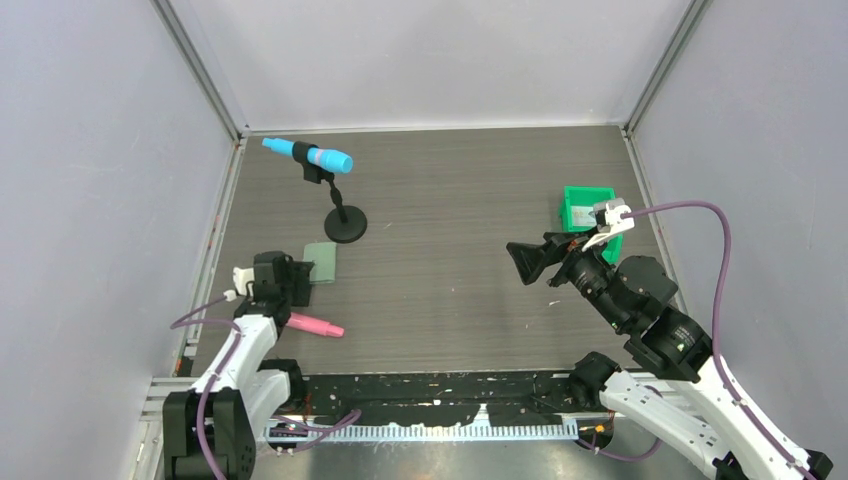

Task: Take the credit cards out of the card holder
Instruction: Move the card holder to the center of the board.

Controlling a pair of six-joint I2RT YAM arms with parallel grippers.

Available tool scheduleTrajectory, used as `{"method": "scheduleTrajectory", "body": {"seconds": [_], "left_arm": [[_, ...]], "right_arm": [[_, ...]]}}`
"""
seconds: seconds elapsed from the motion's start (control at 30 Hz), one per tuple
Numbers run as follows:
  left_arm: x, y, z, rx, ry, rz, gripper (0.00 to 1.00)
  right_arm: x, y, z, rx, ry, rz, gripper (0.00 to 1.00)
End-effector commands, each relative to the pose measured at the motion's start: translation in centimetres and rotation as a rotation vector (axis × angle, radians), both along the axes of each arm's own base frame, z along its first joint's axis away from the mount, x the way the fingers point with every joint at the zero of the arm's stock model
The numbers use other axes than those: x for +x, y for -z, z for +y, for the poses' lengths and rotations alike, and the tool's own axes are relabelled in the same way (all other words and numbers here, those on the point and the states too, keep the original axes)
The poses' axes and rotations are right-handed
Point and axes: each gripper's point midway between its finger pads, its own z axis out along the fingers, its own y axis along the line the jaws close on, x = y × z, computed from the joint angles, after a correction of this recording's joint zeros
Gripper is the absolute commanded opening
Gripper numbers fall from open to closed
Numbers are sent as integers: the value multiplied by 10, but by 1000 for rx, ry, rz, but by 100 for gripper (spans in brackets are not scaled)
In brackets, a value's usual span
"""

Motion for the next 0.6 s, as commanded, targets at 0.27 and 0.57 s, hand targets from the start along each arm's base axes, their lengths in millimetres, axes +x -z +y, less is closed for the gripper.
{"method": "scheduleTrajectory", "body": {"seconds": [0.27,0.57], "left_arm": [[3,24,3,-30,-47,70,52],[8,33,-3,-67,-34,79,41]], "right_arm": [[-1,-22,-4,46,18,-38,96],[-1,-25,-7,43,27,-45,96]]}}
